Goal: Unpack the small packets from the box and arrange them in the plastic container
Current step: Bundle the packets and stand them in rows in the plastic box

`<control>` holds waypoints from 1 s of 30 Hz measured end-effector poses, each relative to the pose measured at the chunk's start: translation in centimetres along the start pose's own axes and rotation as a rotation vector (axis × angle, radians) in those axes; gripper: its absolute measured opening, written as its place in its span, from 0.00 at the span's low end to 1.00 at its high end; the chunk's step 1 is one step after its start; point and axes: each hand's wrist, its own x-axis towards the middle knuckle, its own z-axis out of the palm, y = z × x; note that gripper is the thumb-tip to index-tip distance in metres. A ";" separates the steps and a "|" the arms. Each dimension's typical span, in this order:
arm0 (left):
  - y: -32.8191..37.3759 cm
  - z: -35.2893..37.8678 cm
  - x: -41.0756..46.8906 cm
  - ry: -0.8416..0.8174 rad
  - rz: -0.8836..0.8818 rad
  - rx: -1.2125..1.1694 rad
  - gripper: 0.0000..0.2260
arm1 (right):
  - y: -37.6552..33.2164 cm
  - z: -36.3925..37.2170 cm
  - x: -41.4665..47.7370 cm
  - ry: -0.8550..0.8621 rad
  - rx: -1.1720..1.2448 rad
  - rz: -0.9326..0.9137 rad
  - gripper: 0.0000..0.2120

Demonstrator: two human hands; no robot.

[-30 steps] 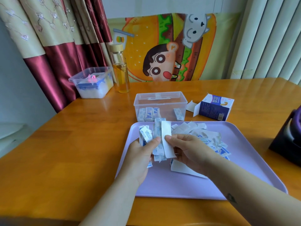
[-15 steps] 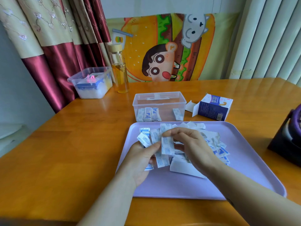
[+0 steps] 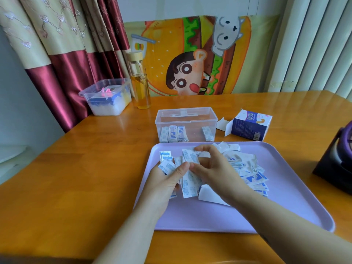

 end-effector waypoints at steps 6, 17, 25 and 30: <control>1.6 0.5 -0.2 0.112 0.181 0.181 0.24 | -0.7 0.8 -0.4 -0.142 0.069 0.082 0.09; 1.4 -0.4 1.4 0.236 -0.247 -0.045 0.14 | 0.1 -1.0 0.9 0.047 0.260 0.185 0.08; 0.7 -0.7 2.7 0.229 0.046 0.670 0.08 | -0.4 -1.9 1.3 0.055 0.636 0.363 0.13; 0.2 -0.7 2.4 0.284 0.193 1.116 0.21 | -0.4 -1.5 0.7 0.107 0.727 0.396 0.10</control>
